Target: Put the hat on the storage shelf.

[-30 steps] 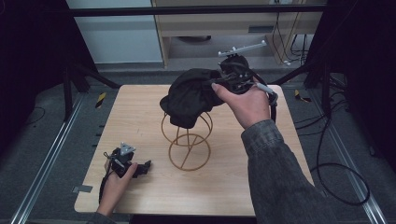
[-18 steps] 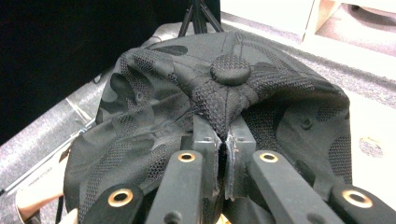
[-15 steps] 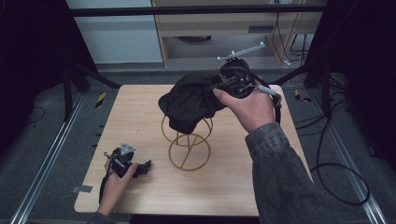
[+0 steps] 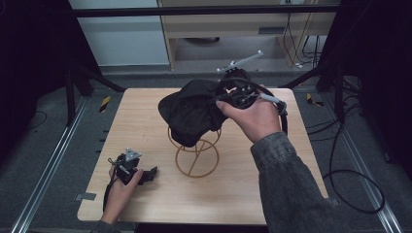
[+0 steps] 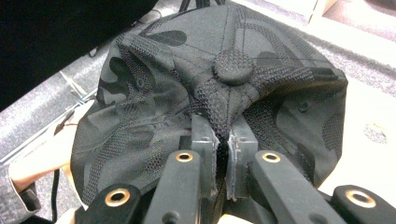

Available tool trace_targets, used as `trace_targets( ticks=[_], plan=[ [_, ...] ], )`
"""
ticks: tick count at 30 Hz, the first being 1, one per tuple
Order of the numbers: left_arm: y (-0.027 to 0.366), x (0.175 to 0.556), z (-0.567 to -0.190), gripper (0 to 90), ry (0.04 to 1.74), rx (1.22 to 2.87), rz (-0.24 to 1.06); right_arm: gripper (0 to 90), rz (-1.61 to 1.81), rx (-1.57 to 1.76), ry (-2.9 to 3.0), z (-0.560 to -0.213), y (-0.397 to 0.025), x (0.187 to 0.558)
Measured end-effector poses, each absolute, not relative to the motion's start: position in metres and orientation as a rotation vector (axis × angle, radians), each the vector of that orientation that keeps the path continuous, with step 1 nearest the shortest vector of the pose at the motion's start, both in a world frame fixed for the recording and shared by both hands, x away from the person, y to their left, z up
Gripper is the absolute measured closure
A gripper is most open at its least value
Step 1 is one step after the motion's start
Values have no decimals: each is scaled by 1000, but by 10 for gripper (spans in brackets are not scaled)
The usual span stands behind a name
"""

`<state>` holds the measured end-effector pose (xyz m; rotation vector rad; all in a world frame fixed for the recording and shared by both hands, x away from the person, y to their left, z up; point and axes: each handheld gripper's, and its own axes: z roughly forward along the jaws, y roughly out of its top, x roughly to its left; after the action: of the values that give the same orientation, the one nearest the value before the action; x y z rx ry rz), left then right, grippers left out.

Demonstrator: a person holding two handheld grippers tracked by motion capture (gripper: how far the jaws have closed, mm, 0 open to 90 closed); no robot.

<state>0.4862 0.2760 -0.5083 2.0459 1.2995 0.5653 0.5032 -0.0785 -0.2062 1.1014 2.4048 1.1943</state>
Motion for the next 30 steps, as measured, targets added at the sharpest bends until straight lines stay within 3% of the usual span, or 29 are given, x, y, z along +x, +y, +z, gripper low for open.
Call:
trace_targets(
  ticks=[30],
  plan=[
    [276, 486, -508, 0, 1298, 2048, 565, 826, 1125, 1123, 2497, -239, -72, 505]
  ],
)
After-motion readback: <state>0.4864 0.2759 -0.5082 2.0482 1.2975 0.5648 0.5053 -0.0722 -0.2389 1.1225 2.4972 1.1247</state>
